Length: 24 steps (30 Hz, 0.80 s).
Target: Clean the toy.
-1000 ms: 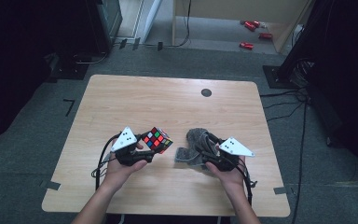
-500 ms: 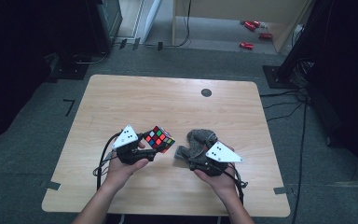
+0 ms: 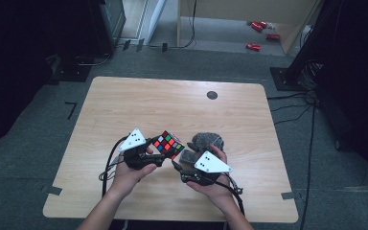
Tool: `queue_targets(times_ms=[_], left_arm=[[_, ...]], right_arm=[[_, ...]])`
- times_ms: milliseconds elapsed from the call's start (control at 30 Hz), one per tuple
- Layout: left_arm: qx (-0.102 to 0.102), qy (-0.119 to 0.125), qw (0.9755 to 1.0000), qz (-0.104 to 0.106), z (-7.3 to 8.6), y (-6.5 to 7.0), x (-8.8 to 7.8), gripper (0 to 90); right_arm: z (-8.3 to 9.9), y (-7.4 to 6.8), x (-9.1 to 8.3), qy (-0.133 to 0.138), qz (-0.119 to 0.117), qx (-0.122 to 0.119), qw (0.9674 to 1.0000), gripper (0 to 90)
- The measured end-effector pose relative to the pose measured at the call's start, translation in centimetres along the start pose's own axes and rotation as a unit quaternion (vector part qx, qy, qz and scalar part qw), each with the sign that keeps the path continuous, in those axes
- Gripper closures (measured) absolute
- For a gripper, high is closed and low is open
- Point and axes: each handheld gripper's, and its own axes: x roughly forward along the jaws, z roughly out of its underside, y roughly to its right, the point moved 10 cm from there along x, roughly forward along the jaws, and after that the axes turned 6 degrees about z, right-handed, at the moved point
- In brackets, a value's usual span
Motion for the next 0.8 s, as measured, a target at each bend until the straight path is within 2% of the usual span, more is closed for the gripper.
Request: queue_targets(times_ms=[133, 367, 567, 667, 800], left_arm=[[-0.007, -0.004, 0.9999, 0.006, 0.03, 0.41, 0.25, 34.9], [-0.021, -0.008, 0.9997, 0.008, 0.11, 0.37, 0.24, 34.9], [-0.024, -0.014, 0.9995, 0.011, 0.25, 0.33, 0.24, 34.9], [-0.025, -0.017, 0.9995, 0.013, 0.31, 0.27, 0.22, 35.0], [-0.026, -0.025, 0.9992, 0.014, 0.53, 0.27, 0.29, 35.0]], right_arm=[[0.32, -0.24, 0.24, -0.002, 0.015, -0.022, 0.9996, 23.4], [0.72, -0.21, 0.46, -0.004, 0.04, -0.062, 0.9973, 30.0], [0.77, -0.26, 0.37, -0.001, 0.043, -0.072, 0.9965, 32.1], [0.78, -0.14, 0.22, 0.001, 0.042, -0.074, 0.9963, 36.7], [0.91, -0.18, 0.23, -0.002, 0.039, -0.073, 0.9966, 34.4]])
